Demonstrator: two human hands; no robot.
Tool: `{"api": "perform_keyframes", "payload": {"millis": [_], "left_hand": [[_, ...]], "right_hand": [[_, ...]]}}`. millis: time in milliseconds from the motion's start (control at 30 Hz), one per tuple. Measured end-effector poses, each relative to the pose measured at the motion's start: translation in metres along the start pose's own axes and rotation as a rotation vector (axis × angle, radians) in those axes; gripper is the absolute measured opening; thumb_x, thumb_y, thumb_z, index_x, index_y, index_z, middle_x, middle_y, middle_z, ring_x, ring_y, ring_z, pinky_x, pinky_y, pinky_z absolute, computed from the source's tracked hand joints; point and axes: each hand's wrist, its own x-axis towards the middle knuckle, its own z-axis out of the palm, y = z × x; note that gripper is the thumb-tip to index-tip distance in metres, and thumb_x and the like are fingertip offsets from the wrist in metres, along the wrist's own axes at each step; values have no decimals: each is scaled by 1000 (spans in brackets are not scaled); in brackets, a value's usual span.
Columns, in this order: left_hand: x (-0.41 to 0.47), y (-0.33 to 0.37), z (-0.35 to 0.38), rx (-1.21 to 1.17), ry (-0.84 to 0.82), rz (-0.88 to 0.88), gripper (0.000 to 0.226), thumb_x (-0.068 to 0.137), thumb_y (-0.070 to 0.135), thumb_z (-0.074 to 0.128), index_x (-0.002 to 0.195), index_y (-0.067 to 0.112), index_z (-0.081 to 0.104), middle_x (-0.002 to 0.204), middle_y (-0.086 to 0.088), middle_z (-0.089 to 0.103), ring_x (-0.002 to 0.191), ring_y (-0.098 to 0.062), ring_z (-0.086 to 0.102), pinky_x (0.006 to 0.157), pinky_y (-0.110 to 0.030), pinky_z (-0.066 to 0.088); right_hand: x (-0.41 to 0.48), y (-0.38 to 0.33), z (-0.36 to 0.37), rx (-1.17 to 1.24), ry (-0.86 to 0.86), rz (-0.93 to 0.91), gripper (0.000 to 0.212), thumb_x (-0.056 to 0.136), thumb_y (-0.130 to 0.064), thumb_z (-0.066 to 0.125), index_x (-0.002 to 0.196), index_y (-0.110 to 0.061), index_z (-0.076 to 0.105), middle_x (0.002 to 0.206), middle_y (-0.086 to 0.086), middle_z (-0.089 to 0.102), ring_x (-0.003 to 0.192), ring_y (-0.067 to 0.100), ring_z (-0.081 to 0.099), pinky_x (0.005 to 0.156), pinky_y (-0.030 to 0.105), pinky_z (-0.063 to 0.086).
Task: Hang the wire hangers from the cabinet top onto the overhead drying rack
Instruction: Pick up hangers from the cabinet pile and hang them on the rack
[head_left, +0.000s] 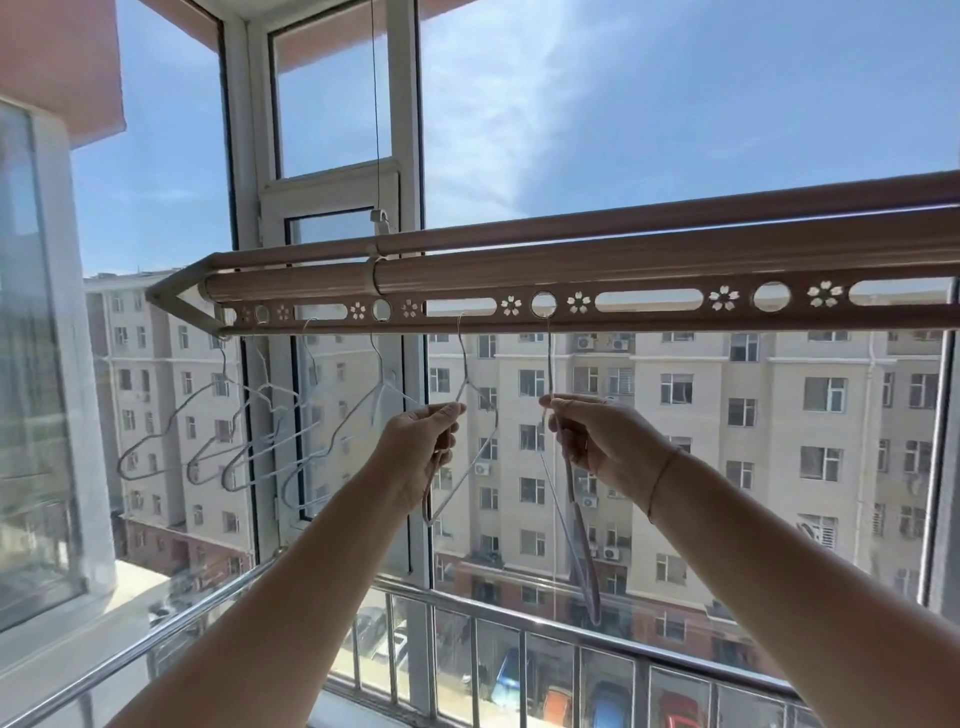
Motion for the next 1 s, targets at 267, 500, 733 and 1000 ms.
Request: {"api": "perform_keyframes", "payload": {"millis": [267, 500, 733, 1000], "left_hand": [[-9, -11, -19, -83, -9, -13, 22, 93, 24, 53, 86, 6, 65, 76, -5, 57, 67, -12, 50, 64, -24, 42], [-16, -47, -60, -142, 213, -34, 23, 92, 29, 55, 80, 12, 65, 66, 1, 56, 61, -9, 48, 51, -22, 44], [-61, -150, -52, 45, 45, -253, 20, 92, 24, 53, 92, 7, 63, 81, -6, 58, 73, -17, 52, 66, -29, 41], [-118, -223, 58, 379, -435, -310, 41, 89, 31, 61, 127, 20, 55, 121, 2, 64, 111, -12, 58, 85, -26, 45]], "right_hand": [[-4, 10, -1, 42, -41, -4, 15, 93, -13, 52, 99, -7, 64, 63, 1, 58, 47, 5, 47, 42, 15, 40], [-19, 38, -18, -40, -9, -29, 18, 92, -15, 54, 105, -7, 64, 71, 3, 59, 55, 8, 48, 46, 16, 41], [-54, 97, -67, -312, -9, -53, 31, 89, -18, 58, 120, -12, 57, 94, 3, 62, 82, 15, 57, 77, 25, 46], [-138, 133, -187, -505, 156, -5, 59, 82, -30, 66, 135, -17, 42, 132, 7, 49, 120, 19, 47, 87, 18, 43]]}}
